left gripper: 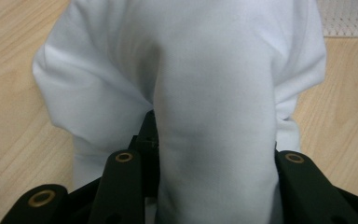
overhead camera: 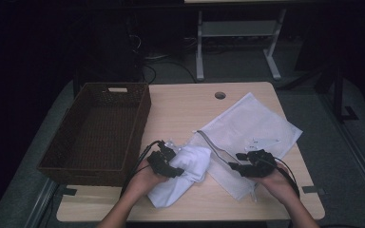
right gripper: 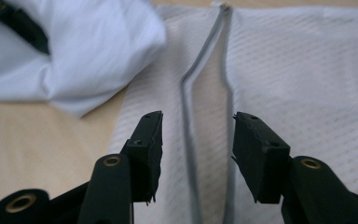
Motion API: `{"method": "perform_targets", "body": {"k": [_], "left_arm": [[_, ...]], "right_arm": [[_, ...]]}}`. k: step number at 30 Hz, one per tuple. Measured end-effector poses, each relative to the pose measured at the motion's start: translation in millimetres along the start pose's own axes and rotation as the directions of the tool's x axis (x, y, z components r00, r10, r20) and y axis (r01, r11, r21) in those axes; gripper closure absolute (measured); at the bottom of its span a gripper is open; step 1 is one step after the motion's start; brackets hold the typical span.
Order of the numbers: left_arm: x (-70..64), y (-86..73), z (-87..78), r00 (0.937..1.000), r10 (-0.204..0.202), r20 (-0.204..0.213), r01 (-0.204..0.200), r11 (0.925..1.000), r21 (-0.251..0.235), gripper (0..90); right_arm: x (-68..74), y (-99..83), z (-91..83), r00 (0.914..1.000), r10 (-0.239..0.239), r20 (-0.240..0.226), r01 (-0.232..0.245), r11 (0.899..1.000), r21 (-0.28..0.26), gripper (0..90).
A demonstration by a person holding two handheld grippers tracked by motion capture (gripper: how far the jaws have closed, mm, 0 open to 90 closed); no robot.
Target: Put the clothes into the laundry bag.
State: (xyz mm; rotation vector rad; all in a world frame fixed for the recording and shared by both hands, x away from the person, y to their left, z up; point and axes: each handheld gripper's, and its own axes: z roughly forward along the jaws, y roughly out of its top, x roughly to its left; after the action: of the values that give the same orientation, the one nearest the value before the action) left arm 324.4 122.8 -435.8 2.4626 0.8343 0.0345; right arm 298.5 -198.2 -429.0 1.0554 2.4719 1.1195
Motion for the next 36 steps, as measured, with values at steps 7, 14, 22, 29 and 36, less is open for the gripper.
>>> {"method": "perform_targets", "body": {"k": [7, 14, 22, 29, 36], "left_arm": [[0.0, 0.1, 0.0, 1.0000, 0.001, 0.000, -0.001, 1.0000, 0.001, 59.3], [-0.7, -0.2, 0.1, 1.0000, -0.002, -0.001, 0.002, 1.0000, -0.001, 59.3], [-0.4, 0.0, 0.1, 1.0000, -0.003, 0.001, 0.003, 1.0000, 0.000, 59.4], [-0.5, 0.0, 0.1, 1.0000, -0.002, 0.001, 0.002, 1.0000, 0.000, 59.4], [-0.4, 0.0, 0.2, 1.0000, -0.003, 0.002, 0.003, 1.0000, -0.001, 59.4]], "right_arm": [[-15.4, 16.6, 27.0, 0.9993, 0.011, 0.036, -0.011, 1.000, -0.003, 55.4], [-23.2, 18.4, 52.2, 0.9985, 0.007, 0.054, -0.009, 1.000, 0.030, 58.7], [-34.6, 12.4, 52.5, 0.9943, 0.047, 0.095, -0.050, 0.998, 0.023, 77.8], [-45.5, 2.3, 48.3, 0.9940, 0.063, 0.089, -0.062, 0.998, -0.019, 71.1], [-46.2, -4.1, 53.9, 0.9963, 0.014, 0.085, -0.013, 1.000, -0.023, 69.0]]}}
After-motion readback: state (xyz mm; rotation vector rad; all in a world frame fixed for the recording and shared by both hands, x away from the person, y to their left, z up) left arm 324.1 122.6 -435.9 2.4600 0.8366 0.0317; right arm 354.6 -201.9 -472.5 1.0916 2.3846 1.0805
